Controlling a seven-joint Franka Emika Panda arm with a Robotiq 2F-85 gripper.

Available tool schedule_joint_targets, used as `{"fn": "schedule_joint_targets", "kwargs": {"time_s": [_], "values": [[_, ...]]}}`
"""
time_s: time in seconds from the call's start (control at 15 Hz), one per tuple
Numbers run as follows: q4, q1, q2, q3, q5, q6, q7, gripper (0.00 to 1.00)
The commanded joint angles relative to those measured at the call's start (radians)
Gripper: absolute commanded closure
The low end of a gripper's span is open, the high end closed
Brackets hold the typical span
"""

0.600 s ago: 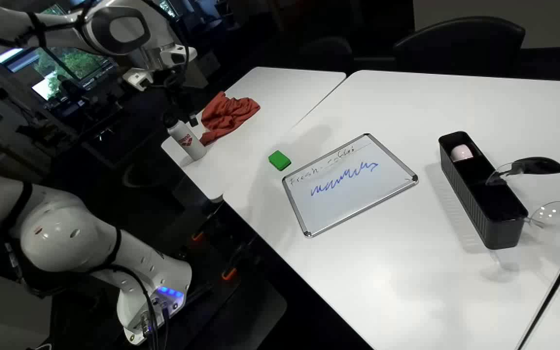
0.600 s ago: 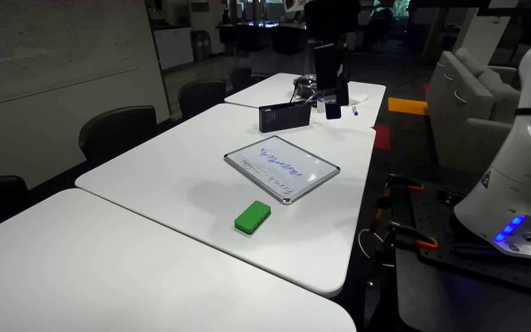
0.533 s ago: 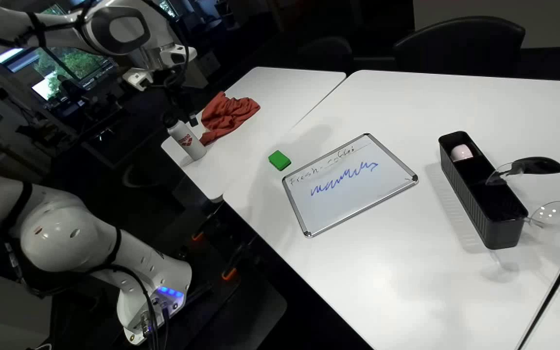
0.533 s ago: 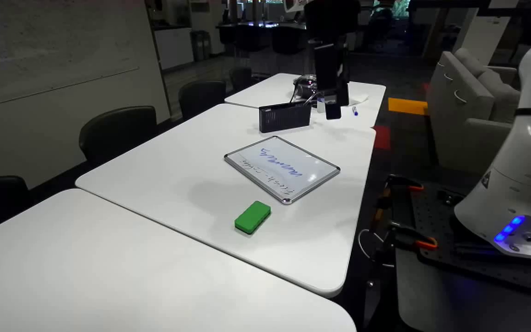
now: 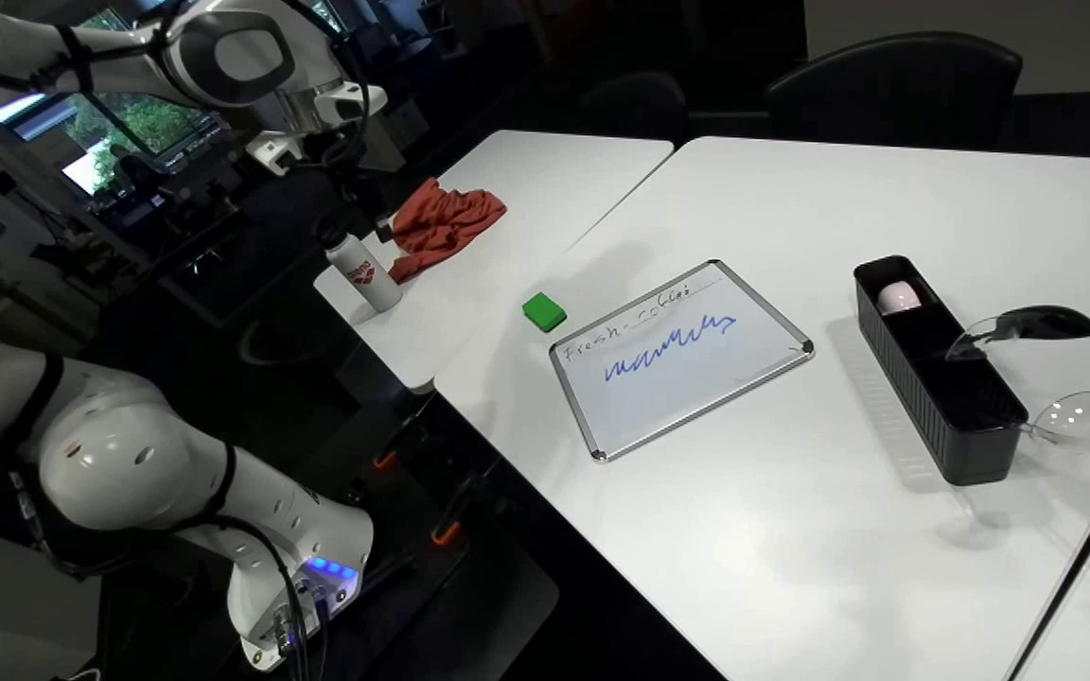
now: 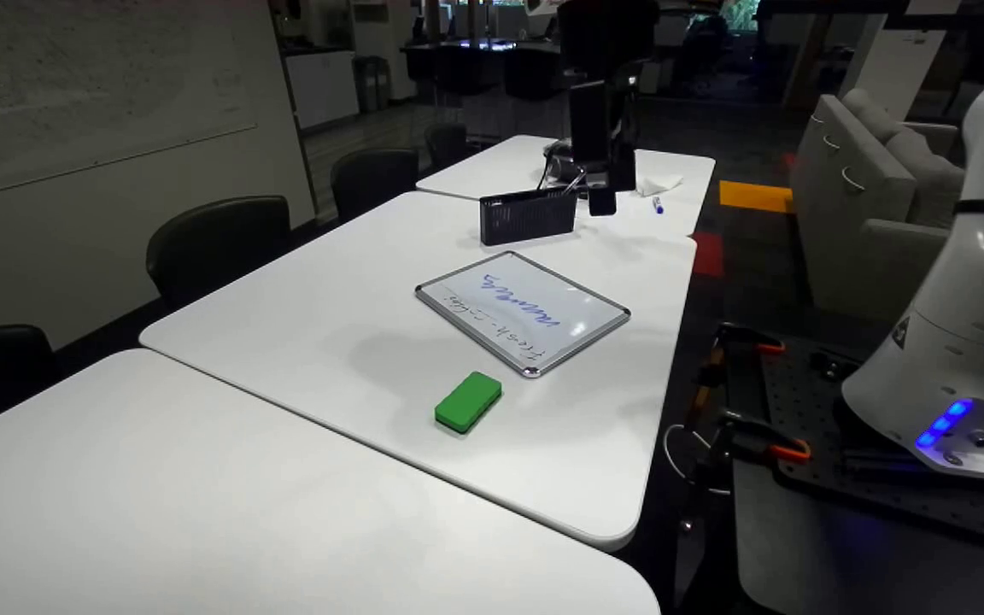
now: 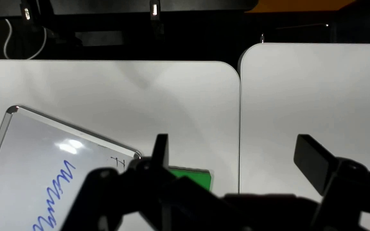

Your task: Remove the spoon from the rack and put it on the table

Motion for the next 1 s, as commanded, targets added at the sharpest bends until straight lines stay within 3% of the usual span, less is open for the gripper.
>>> {"fn": "schedule_joint_targets", "kwargs": {"time_s": [0.0,0.6,0.93], "values": [[0.013,-0.057,0.023,-0.013,-0.073,0.099,0.113,0.00],[0.102,-0.234,0.220,-0.168,-0.204,0.492,0.281,0.00],[0.166,-0.271,0.340,-0.262,-0.337,0.695,0.490,0.00]]}}
